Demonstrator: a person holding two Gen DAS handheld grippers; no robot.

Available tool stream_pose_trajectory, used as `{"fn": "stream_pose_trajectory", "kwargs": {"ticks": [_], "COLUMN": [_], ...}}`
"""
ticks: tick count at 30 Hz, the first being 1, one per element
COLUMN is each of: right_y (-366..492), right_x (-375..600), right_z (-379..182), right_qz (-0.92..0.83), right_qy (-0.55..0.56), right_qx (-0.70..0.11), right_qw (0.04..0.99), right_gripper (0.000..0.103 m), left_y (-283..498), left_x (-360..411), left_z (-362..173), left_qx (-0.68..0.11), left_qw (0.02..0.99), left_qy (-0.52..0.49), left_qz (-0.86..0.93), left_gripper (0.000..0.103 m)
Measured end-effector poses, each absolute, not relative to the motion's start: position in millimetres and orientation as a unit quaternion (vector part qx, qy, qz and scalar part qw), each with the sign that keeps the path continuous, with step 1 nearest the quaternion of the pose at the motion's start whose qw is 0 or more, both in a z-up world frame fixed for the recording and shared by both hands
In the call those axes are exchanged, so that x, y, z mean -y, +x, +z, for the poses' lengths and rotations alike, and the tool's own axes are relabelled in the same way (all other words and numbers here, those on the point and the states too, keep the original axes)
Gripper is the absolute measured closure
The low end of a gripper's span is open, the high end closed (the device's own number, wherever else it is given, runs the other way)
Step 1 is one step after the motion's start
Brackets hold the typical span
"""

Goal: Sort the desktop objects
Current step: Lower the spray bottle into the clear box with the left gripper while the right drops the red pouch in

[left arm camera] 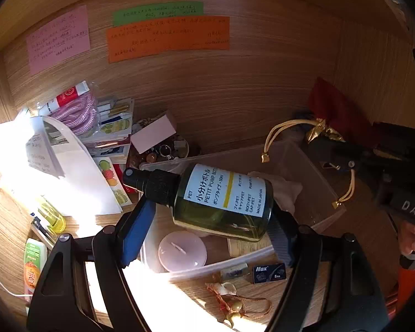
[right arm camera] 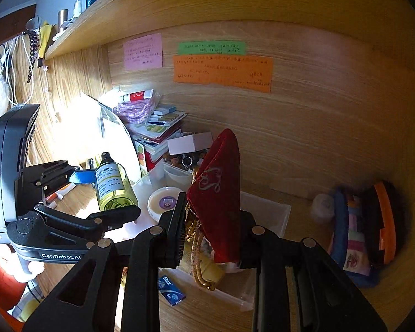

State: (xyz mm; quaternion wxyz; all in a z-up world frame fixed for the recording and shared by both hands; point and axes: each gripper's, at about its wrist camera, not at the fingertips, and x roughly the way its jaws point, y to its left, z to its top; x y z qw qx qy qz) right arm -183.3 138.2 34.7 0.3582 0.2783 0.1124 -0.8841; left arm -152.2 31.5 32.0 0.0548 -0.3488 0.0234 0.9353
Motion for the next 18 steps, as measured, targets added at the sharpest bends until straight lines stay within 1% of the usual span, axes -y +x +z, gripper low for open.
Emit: {"fn": "stream_pose_trajectory", "kwargs": {"ticks": [6, 12, 18], "right_y": [-215, -242, -248], "right_x": [-133, -133, -133], "right_z": [2, -32, -49], "right_qz": [-0.879, -0.873, -0.878], "right_qy": [0.318, 0.352, 0.347], "right_qx": [-0.099, -0.105, -0.128], "right_qw": [0.341, 0.322, 0.303], "right_gripper": [0.079, 0.078, 0.076], "left_y": [-184, -212, -224], "left_x": [-43, -55, -61], "left_z": [20, -2, -15], "left_qx": [-0.031, -0.042, -0.050], "left_qw": [0.065, 0.076, 0.074], "left_qy": [-0.364, -0.384, -0.394], "left_qz": [0.928, 0.919, 0.915], "left_gripper": [0.027, 0.027, 0.027]}}
